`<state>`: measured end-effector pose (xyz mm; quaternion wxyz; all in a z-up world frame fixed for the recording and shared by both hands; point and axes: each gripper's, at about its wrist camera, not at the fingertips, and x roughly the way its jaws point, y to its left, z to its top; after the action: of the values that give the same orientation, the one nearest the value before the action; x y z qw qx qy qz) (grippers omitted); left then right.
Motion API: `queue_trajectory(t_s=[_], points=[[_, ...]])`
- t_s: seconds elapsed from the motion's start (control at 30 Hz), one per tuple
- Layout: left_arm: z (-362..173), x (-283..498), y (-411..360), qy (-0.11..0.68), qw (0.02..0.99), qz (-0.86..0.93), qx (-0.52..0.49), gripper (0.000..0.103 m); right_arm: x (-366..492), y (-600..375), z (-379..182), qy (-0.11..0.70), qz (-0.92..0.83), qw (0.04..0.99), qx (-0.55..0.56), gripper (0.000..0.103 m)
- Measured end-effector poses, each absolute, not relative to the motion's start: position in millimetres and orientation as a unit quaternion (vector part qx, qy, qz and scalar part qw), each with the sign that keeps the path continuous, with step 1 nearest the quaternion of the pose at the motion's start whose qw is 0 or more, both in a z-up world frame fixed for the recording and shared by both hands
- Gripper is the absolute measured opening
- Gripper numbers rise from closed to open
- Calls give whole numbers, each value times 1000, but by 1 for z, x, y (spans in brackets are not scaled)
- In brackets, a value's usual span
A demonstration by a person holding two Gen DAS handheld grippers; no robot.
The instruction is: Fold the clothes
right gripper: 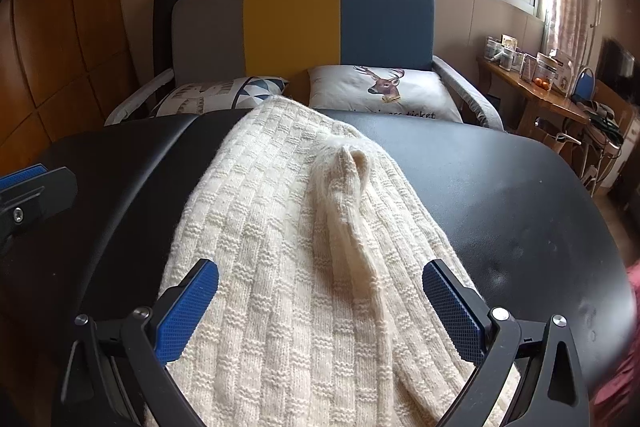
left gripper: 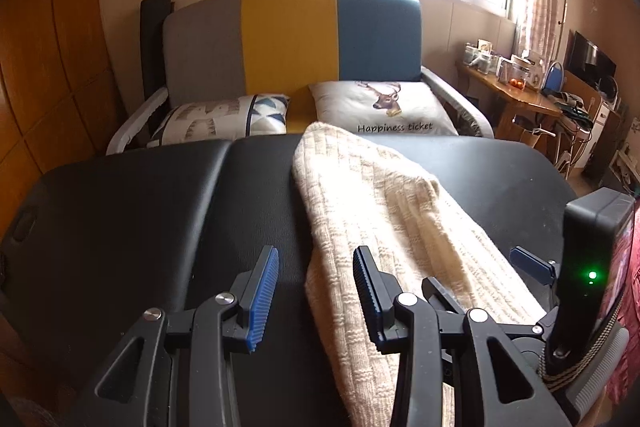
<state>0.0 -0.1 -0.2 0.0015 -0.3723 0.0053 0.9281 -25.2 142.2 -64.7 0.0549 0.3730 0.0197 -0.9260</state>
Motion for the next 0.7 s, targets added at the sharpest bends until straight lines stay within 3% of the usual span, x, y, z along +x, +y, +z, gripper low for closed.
queue_trajectory(t_s=[0.3, 0.4, 0.7], points=[[-28, -7, -14, -64, 72, 891, -443, 41, -23, 152, -76, 3, -918, 60, 391, 103], [-59, -17, -23, -181, 190, 828, -496, 44, -21, 163, -77, -16, -913, 73, 401, 103], [-84, -13, 10, -183, 274, 788, -520, 43, 24, 291, -91, -206, -863, 108, 448, 103]])
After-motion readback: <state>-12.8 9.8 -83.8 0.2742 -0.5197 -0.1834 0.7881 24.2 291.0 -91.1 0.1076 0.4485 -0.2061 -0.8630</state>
